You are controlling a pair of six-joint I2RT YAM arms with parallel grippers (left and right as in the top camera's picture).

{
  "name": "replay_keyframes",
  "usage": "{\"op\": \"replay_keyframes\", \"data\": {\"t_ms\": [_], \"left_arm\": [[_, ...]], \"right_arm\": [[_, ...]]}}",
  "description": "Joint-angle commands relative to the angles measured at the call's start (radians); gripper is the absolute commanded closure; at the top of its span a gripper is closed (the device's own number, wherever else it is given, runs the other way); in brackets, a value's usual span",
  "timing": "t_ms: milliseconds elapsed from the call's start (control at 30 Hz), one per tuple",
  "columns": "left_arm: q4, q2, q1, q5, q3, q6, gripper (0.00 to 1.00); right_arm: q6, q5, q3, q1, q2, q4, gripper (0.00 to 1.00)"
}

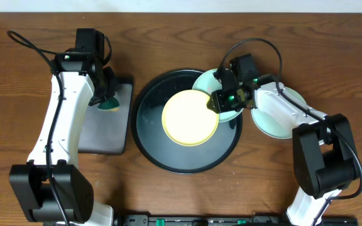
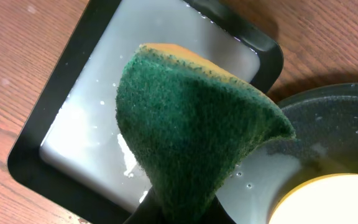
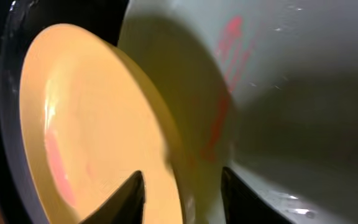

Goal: Clean dirty plates on tray and stack at the side
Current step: 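Lift the yellow plate with right gripper toward the green plate at right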

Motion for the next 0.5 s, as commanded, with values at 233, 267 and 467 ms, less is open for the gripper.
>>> {"op": "replay_keyframes", "data": {"t_ms": [233, 267, 467], "left_arm": [[0.008, -0.002, 0.002, -0.012, 0.014, 0.013, 0.92], [0.008, -0.002, 0.002, -0.012, 0.014, 0.013, 0.92], [0.009, -0.002, 0.002, -0.013, 0.014, 0.013, 0.92]], "right_arm": [[-0.003, -0.03, 0.009, 0.01, 0.032, -0.003, 0.87], [-0.001, -0.029, 0.009, 0.011, 0.032, -0.003, 0.91], [0.006, -0.032, 0.016, 0.01, 0.024, 0.0, 0.99]]}}
